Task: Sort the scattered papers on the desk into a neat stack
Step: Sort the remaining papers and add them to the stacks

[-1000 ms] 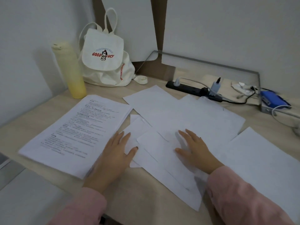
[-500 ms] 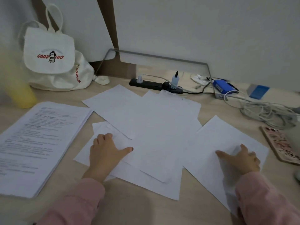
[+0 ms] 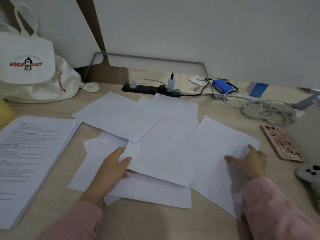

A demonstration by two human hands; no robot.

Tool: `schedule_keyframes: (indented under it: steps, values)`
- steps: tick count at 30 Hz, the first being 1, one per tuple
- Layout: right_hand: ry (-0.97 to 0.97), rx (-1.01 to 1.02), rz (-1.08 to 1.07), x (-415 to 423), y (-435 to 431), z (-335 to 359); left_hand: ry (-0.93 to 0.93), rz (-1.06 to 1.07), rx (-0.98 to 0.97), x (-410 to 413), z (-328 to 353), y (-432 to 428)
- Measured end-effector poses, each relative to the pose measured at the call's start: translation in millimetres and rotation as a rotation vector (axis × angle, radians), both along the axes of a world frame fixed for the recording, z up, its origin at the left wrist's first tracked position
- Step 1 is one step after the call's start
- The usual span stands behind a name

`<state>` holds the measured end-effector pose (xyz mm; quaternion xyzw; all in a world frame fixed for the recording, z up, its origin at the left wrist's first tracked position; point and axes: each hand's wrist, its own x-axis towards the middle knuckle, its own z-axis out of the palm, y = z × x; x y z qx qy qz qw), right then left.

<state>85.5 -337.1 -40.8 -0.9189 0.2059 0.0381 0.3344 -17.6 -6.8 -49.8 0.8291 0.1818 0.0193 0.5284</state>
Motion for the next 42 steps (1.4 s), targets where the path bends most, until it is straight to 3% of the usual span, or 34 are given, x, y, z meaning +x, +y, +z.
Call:
schedule_keyframes:
  steps: [5,12,15,20,23,25,27,32,37,42]
  values:
    - [0.018,-0.114,-0.108,-1.6,2.3,3.3,-0.051,-0.069,-0.084,-4.9,3.1,-10.8]
    - [-0.075,0.119,-0.114,1.1,-11.5,1.7,-0.073,-0.121,-0.180,-9.2,3.3,-18.4]
    - [-0.271,0.132,-0.092,-2.3,-6.7,16.5,-0.181,-0.053,-0.221,-6.3,10.8,-22.5]
    - [-0.803,0.166,-0.102,-2.9,17.5,76.7,-0.362,0.069,-0.326,-3.3,33.8,-23.5]
    - [-1.061,0.145,0.031,-10.2,41.8,105.1,-0.361,0.060,-0.424,-3.3,42.2,-23.9]
    - [-1.135,0.096,0.189,-16.8,60.4,110.3,-0.329,0.080,-0.491,-2.3,41.2,-23.2]
    - [-1.116,-0.002,0.362,-22.7,79.4,100.9,-0.302,0.138,-0.465,-1.0,36.7,-21.1]
    - [-0.737,-0.148,0.687,-37.5,117.9,39.3,-0.232,0.184,-0.441,-5.5,20.9,-19.2]
    - [-0.604,-0.186,0.827,-47.9,133.6,-5.6,0.010,0.021,-0.525,-15.9,7.6,-14.3]
    - [-0.567,-0.144,0.881,-52.5,134.7,-23.8,0.069,-0.025,-0.548,-12.9,6.0,-12.2]
